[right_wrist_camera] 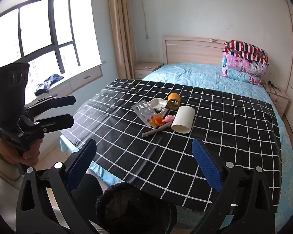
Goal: Collect trash
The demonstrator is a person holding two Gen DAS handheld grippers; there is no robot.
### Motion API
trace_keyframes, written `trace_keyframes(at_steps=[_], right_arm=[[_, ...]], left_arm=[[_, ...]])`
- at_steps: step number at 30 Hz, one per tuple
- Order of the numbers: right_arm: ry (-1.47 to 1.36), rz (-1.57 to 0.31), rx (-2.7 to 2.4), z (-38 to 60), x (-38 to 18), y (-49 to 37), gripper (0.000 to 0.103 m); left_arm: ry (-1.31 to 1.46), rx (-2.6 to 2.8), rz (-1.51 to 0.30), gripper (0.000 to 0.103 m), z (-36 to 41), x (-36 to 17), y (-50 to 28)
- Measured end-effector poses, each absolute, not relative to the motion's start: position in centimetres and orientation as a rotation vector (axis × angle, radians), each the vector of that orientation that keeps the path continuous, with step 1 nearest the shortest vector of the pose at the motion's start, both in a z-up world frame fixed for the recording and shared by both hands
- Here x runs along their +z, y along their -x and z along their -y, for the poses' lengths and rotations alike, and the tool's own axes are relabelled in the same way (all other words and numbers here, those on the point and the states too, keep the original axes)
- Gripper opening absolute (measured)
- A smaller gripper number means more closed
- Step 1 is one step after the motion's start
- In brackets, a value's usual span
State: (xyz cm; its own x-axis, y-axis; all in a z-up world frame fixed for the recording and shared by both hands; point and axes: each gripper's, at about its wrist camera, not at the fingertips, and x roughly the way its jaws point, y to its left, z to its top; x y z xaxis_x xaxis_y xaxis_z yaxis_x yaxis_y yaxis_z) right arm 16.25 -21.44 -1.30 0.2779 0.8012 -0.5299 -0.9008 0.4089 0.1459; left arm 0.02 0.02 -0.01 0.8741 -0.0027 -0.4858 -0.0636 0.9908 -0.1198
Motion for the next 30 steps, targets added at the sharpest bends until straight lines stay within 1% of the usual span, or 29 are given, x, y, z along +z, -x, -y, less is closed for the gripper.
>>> trace_keyframes(at_steps=[30], right_arm=[[0.194,-0.586,1.147,21.42,-1.47,-16.36,0.099]], left_arm=[[0.148,0.04,-0.519,0.095,-0.4,-0.27,-0.49]])
